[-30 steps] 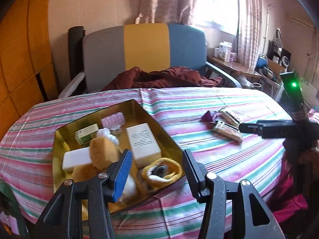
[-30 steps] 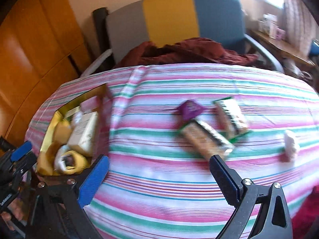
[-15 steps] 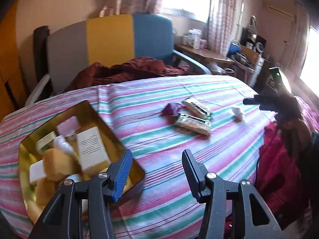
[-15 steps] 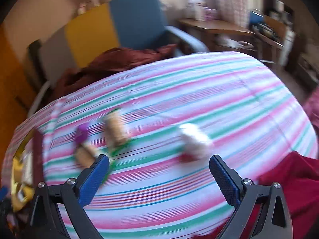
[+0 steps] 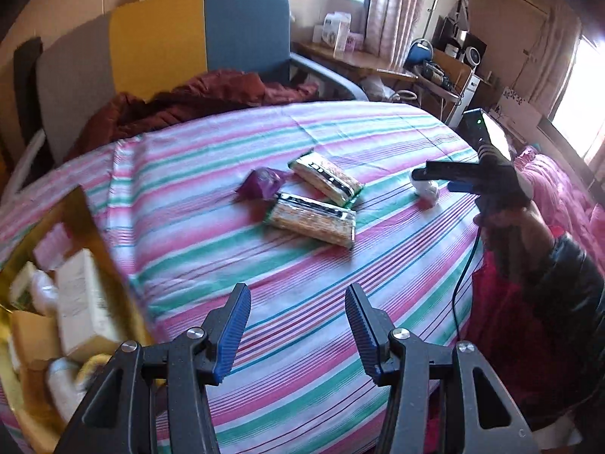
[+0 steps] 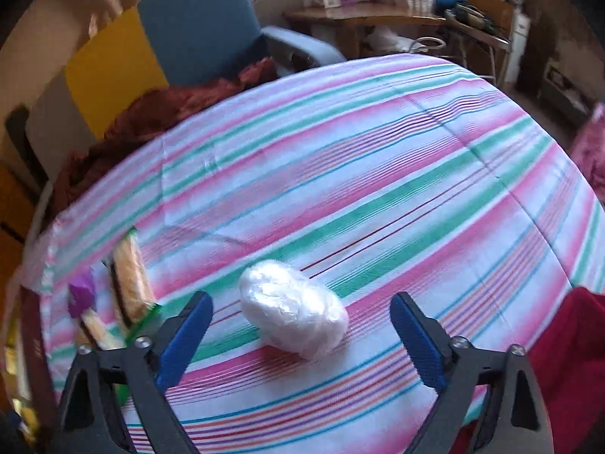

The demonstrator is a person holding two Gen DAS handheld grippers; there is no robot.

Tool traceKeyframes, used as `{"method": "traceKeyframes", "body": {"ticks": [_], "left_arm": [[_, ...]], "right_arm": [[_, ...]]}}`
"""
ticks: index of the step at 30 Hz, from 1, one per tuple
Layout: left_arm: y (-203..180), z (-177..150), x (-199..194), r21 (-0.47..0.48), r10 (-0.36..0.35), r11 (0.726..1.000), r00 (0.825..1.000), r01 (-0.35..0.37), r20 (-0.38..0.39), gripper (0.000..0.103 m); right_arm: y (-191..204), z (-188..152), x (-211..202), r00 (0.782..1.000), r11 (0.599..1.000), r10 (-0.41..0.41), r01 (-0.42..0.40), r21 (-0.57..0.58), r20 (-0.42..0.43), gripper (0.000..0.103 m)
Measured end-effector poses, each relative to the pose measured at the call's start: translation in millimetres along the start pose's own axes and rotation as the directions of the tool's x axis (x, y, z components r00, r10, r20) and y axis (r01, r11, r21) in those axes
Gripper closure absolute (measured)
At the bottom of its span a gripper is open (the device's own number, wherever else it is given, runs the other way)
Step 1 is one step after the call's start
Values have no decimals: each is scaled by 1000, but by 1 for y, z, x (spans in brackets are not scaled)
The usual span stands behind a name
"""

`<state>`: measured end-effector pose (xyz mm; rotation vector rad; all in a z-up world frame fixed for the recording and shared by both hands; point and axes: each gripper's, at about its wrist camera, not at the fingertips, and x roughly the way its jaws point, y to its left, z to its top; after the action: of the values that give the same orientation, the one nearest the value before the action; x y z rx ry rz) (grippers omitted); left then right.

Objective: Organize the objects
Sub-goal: 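Grasp the white plastic-wrapped ball with right while left grasps a cracker packet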

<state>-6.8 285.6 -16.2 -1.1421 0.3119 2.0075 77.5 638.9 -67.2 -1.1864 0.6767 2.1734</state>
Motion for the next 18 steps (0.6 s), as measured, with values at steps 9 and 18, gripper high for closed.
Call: {"method": "traceKeyframes", "body": {"ticks": [9,18], "left_arm": [[0,31,66,-165,-69,985,992,52,-103,50],[17,56,128,-436,-107,900,978,19,-179,44]], "right_arm": [[11,-4,16,998,994,-44,40,-104,-42,59],[23,0,-4,1000,989,5,-6,-148,-6,59]]}}
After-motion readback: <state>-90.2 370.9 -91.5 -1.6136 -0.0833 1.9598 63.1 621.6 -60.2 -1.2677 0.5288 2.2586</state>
